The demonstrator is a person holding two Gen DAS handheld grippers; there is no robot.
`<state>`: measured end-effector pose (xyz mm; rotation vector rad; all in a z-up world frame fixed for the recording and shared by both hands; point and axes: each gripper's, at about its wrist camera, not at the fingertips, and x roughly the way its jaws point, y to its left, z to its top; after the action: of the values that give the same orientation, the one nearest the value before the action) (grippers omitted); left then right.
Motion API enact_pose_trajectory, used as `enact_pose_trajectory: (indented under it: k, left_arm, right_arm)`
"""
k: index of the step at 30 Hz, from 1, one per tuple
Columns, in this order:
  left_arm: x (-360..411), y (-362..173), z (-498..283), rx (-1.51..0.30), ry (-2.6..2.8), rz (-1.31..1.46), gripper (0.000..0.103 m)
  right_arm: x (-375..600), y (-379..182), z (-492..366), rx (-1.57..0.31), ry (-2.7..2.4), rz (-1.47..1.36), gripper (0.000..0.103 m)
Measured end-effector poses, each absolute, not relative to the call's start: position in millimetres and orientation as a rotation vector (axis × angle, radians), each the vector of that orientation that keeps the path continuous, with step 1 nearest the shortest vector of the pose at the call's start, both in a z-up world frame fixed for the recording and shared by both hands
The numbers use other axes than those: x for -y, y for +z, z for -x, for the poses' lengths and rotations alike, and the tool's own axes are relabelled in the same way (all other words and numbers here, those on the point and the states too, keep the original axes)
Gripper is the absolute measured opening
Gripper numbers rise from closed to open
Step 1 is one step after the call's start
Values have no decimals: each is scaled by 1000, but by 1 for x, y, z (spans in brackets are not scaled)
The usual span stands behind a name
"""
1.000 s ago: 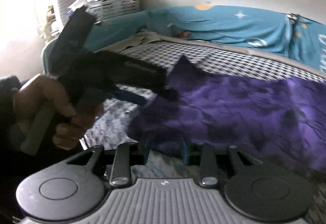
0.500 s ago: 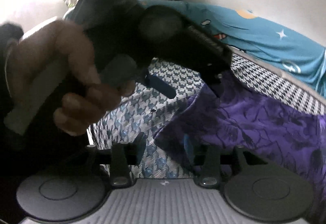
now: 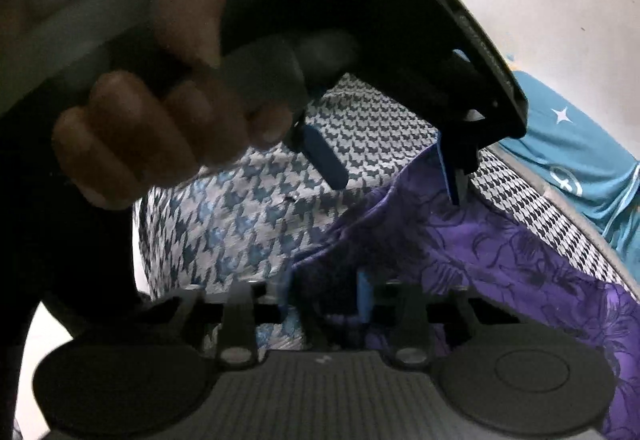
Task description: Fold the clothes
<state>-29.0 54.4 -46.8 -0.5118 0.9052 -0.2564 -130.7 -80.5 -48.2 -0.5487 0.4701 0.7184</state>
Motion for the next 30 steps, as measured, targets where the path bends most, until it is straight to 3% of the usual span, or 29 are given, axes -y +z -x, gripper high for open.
enact_pose_trajectory:
  k: [2,7,15,16,18,21,24,28,30]
  left_arm:
    - [-56,-45,28,-905,-263,535,95]
    - [-58,-44,22,-925,-308,599,98]
    - [-42,-56,-1,-1012,-405,666,97]
    - [-40,-56,-3,-1015,-411,664,94]
    - [-36,-58,-5,-1022,-429,655,69]
    - [-28,-59,-3,-1036,-470,645,52]
    - [-24,-57,0,-1024,-466,623,47]
    - [-26,-57,1,-1020,-464,640,47]
    - [-26,-57,1,-1017,-466,642,47]
  right_arm:
    - [88,-41,127,-486,714,485,14]
    - [122,-12,108,-569,739,219,13]
    - [159,7,97,-583,755,38,13]
    - [161,7,98,-581,755,29,13]
    - [163,4,97,-577,752,27,14]
    - [161,0,99,-562,745,60,14]
    - [158,-4,104,-543,742,100,15]
    - [152,-11,111,-538,735,162,42]
    - [150,-15,114,-537,730,186,45]
